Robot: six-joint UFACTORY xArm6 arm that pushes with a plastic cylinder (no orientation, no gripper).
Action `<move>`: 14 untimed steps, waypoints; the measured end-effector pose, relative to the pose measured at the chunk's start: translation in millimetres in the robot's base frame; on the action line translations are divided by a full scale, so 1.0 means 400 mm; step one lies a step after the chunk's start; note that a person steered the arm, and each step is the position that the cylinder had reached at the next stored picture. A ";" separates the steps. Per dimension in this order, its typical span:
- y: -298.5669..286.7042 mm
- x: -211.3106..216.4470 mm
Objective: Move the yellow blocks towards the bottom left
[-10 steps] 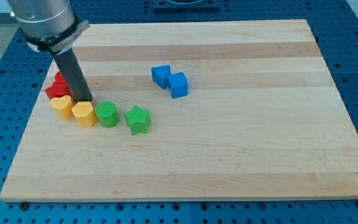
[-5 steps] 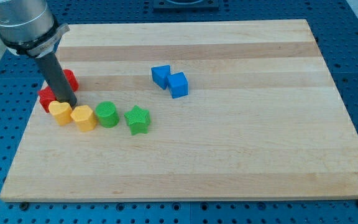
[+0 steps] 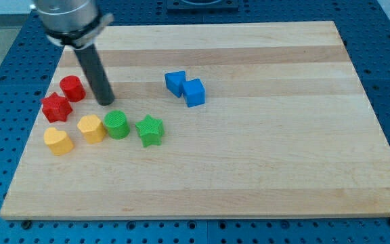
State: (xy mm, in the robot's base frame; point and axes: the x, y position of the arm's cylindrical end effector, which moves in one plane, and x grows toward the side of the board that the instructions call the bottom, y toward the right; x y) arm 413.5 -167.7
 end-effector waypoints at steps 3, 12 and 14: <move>-0.044 0.136; -0.149 0.293; -0.172 0.165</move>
State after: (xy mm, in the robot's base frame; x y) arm 479.5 -236.6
